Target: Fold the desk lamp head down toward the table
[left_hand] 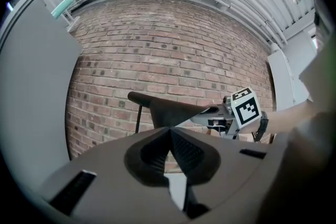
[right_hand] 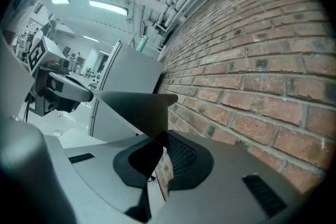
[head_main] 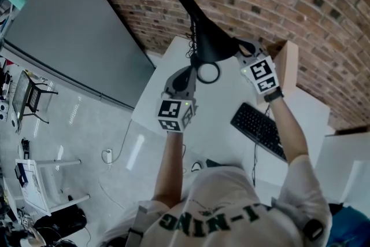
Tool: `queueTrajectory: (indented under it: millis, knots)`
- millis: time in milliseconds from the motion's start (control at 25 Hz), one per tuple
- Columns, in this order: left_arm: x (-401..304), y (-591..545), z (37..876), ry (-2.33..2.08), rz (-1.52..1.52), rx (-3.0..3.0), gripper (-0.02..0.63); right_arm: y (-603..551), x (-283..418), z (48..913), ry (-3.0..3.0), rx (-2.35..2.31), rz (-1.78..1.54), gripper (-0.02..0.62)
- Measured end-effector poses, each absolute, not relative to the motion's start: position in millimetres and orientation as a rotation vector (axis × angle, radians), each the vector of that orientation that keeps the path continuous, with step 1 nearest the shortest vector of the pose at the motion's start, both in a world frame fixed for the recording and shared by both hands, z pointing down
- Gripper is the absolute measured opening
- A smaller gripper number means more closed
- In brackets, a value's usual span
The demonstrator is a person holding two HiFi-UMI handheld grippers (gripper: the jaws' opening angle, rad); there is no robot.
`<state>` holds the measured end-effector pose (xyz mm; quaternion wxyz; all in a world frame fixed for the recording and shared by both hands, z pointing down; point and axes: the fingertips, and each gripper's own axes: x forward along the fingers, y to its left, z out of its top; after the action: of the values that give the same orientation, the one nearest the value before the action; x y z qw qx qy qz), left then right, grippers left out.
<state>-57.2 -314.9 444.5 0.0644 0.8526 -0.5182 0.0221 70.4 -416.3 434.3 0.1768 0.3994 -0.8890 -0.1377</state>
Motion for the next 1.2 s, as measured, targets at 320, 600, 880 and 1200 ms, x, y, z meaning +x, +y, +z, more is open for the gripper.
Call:
queueTrajectory:
  millis: [320, 600, 880, 1200]
  knots:
    - [-58, -316, 452, -1.569, 0.100, 2.561, -0.008, -416, 70, 441, -2.534, 1.115, -0.376, 0.015]
    - [-61, -316, 458, -1.585, 0.107, 2.539, -0.008, -417, 68, 446, -2.617, 1.151, -0.386, 0.020]
    - [-63, -317, 464, -1.590, 0.124, 2.528, -0.008, -418, 66, 458, -2.631, 1.146, -0.357, 0.029]
    - [-58, -320, 471, -1.577, 0.132, 2.522, -0.008, -421, 65, 463, -2.683, 1.173, -0.328, 0.034]
